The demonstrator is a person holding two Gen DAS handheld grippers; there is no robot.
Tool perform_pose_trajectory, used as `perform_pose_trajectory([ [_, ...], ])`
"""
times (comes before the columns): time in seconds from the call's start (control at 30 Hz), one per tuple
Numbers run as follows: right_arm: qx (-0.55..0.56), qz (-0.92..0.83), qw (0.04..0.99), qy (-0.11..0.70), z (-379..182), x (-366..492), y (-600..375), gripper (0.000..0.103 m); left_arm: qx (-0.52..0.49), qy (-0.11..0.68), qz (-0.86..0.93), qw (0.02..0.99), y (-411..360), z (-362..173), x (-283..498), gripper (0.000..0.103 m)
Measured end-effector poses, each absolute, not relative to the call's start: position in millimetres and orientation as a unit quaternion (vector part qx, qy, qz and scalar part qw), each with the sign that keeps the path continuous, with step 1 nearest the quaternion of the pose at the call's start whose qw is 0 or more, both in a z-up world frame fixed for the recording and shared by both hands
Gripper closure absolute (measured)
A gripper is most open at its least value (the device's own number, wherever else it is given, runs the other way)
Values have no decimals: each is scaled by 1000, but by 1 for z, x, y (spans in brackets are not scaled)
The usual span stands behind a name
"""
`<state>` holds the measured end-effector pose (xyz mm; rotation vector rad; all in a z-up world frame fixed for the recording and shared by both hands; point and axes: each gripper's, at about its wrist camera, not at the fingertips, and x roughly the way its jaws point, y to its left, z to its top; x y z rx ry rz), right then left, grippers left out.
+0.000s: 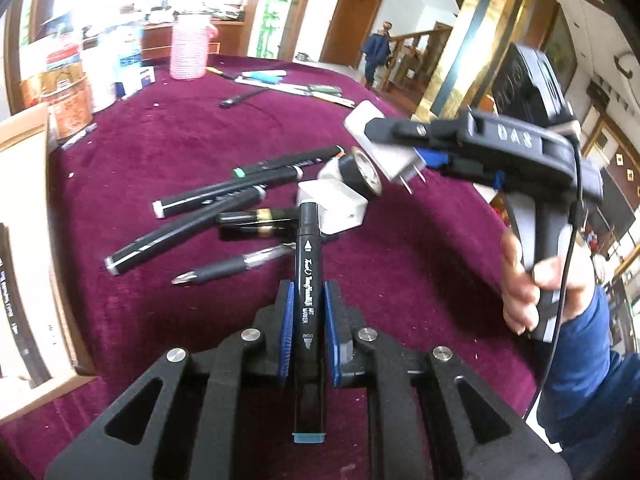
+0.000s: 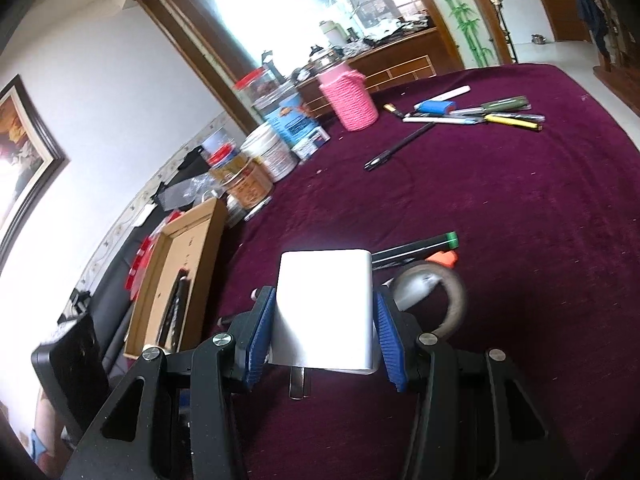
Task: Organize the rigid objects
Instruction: 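Carry the teal-ended marker and the white charger over the cardboard tray with both tools, then lower both tools into the tray and open them to release marker and charger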
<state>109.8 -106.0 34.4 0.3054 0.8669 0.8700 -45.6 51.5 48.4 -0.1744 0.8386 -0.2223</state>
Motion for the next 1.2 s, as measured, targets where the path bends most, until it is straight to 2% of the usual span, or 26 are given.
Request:
perform_pose_trajectory([
  [0.37,129,448,780,417,48,82,-60,59,-115,369,-80,919,93,68,-65,91],
  [0.77,79,527,735,419,67,41,61,59,-165,313,13,935,185,87,-107,91],
  [1.2,36,554,692,462,42,14,172,59,-205,302,117,924,269,66,-131,91],
])
